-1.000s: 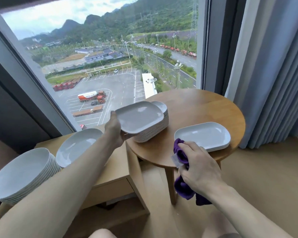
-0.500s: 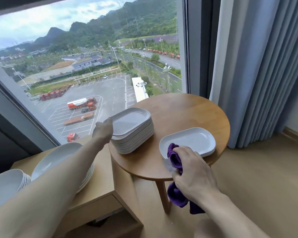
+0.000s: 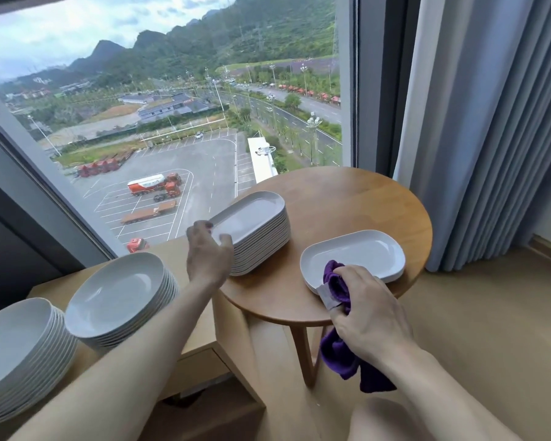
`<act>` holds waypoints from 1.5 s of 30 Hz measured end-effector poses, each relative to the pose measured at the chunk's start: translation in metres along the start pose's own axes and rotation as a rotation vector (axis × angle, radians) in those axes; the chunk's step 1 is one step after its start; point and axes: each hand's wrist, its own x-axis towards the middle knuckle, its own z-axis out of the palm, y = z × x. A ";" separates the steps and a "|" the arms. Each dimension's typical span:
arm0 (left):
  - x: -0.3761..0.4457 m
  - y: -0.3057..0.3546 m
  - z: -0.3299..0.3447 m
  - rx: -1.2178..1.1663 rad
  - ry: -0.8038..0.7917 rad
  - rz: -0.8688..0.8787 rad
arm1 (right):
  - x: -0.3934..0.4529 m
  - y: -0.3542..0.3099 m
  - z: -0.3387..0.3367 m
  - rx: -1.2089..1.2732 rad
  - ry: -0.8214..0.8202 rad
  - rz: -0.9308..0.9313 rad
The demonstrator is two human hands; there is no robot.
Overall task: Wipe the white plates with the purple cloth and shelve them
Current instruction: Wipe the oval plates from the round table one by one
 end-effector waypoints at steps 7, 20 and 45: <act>-0.081 0.025 0.090 -0.077 -0.516 -0.162 | 0.001 0.008 -0.003 0.005 0.013 0.012; -0.069 0.046 0.092 -0.202 -0.542 -0.259 | 0.002 0.009 -0.012 0.048 0.026 0.036; -0.214 -0.081 -0.090 -1.272 -0.637 -0.589 | -0.046 -0.074 0.038 1.305 -0.348 0.275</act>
